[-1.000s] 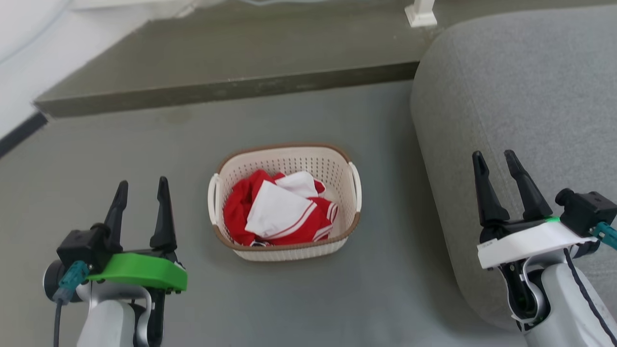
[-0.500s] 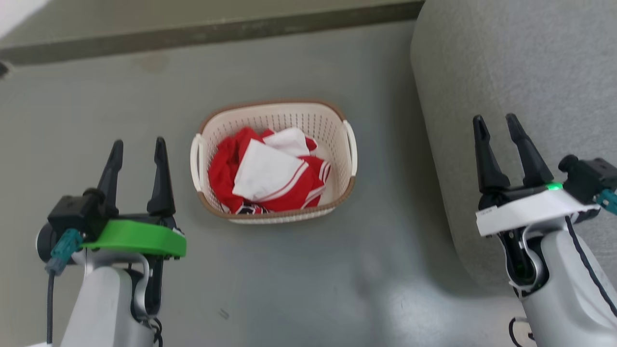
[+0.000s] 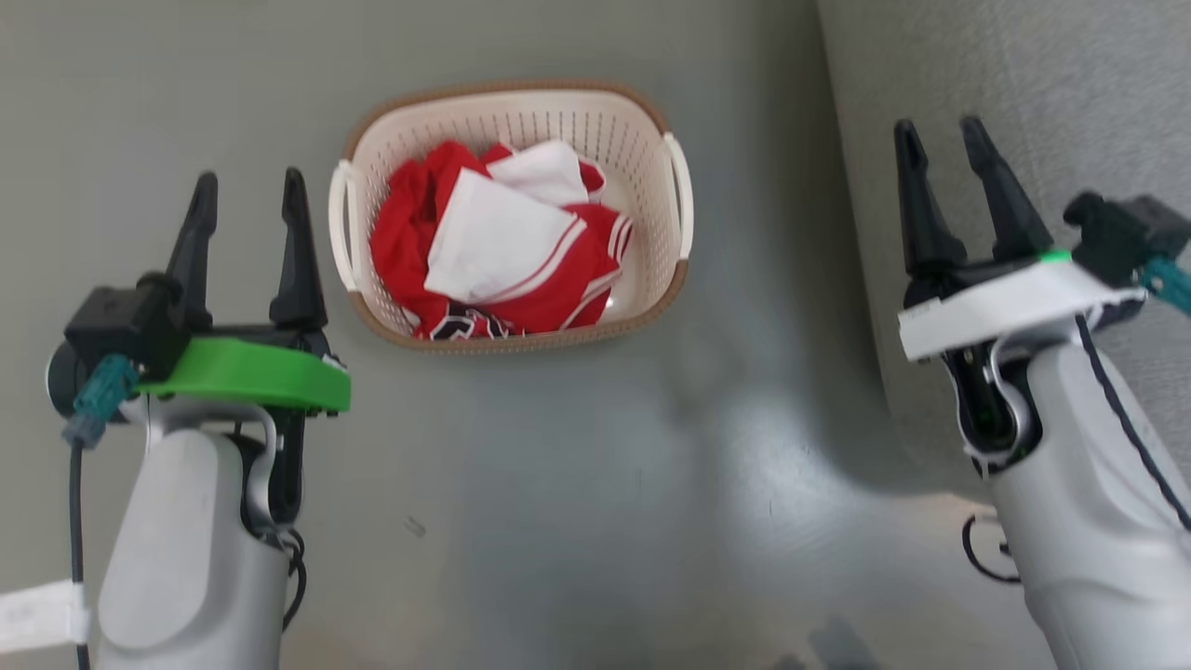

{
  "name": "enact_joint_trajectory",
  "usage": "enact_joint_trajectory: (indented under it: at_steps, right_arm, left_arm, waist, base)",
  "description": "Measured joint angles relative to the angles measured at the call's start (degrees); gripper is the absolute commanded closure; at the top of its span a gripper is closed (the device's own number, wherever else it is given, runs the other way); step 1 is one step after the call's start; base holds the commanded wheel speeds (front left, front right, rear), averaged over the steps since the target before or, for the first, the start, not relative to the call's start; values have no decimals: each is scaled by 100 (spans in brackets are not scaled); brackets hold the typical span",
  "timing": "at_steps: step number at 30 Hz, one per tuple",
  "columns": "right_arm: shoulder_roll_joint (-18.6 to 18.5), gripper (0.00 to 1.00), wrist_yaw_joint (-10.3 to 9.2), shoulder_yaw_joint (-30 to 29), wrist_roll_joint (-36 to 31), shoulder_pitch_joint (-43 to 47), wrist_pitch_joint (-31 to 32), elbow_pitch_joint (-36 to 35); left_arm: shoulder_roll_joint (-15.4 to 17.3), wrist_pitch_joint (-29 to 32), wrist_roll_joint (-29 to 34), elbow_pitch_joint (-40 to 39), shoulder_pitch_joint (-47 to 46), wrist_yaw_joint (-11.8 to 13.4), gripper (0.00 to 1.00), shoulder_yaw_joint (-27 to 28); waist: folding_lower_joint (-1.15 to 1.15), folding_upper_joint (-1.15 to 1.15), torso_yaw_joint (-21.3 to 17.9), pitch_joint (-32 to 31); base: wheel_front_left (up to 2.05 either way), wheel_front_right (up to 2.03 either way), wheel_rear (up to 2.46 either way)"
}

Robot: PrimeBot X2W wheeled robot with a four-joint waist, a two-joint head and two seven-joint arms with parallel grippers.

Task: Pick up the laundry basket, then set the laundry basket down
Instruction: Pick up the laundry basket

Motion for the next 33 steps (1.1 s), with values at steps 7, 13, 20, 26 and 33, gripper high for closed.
enact_joint_trajectory:
  at_steps: [7,13,20,26,33]
  right_arm:
    - [-1,0,0,64,-51,-506,181,354]
    - [20,0,1,123,-90,-1099,330,688]
    - [31,0,1,167,-92,-1725,522,1124]
    - [97,0,1,194,-76,-2235,660,1515]
    - [151,0,1,312,-46,-2643,781,2019]
  left_arm:
    - [-9,-1,34,275,-394,-16,0,-18]
    - [-2,-1,92,570,-818,-18,0,-14]
    - [-5,25,91,990,-1421,-18,0,8]
    - [-13,26,85,1304,-1891,-22,0,25]
    - [-32,43,83,1773,-2311,-70,0,-21]
  waist:
    - [0,0,31,447]
    - [0,0,68,898]
    - [0,0,111,1420]
    - [0,0,162,1848]
    - [0,0,248,2282]
  base:
    - [0,0,0]
    - [0,0,0]
    - [0,0,0]
    - [0,0,0]
    - [0,0,0]
